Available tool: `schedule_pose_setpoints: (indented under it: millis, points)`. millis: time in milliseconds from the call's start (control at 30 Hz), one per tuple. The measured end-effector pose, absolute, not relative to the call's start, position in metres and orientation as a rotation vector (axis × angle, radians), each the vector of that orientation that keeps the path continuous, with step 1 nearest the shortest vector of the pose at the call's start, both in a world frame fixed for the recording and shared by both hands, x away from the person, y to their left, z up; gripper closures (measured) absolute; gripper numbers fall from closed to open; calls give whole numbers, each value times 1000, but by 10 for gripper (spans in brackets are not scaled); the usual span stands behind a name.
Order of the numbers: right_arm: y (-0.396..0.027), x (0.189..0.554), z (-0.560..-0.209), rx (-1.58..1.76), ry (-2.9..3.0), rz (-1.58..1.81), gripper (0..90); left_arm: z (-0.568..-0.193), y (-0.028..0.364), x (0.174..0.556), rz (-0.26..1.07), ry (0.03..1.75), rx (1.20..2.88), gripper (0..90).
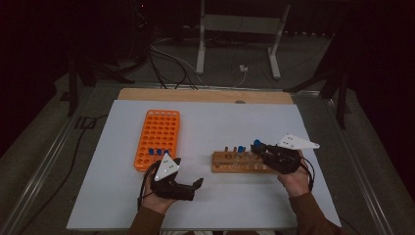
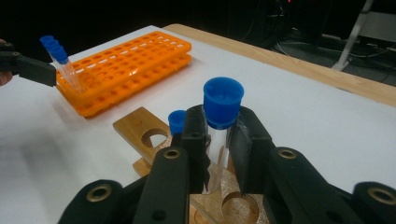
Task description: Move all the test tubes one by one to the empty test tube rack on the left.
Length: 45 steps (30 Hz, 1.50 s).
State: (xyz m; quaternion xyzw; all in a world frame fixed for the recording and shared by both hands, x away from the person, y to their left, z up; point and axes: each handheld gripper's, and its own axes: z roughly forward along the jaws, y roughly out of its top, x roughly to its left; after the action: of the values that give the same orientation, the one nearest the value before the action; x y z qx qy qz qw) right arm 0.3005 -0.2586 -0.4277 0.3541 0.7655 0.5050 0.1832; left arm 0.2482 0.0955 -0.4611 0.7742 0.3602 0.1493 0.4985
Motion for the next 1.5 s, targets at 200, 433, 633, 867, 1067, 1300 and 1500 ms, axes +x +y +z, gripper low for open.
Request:
schedule_pose_setpoints:
  millis: [200,433,633,867,1067,1300,1500]
  points:
    - [-260,300,-424,1005,2150,1435,762,-455,90,252,362,858,1853,7]
    - [-263,296,-416,999,2133,1452,763,-447,79,257,362,830,1843,8]
    - [-265,296,-414,996,2132,1460,763,-438,68,265,381,806,1831,9]
    - [-266,292,-407,980,2110,1472,763,-429,56,278,394,776,1838,10]
    - [-266,288,-400,975,2108,1508,763,-425,47,286,405,755,1851,15]
    - [-258,284,-396,949,2138,1525,763,-421,30,291,390,705,1891,17]
    - [-254,284,-397,956,2162,1537,763,-421,11,290,388,660,1911,43]
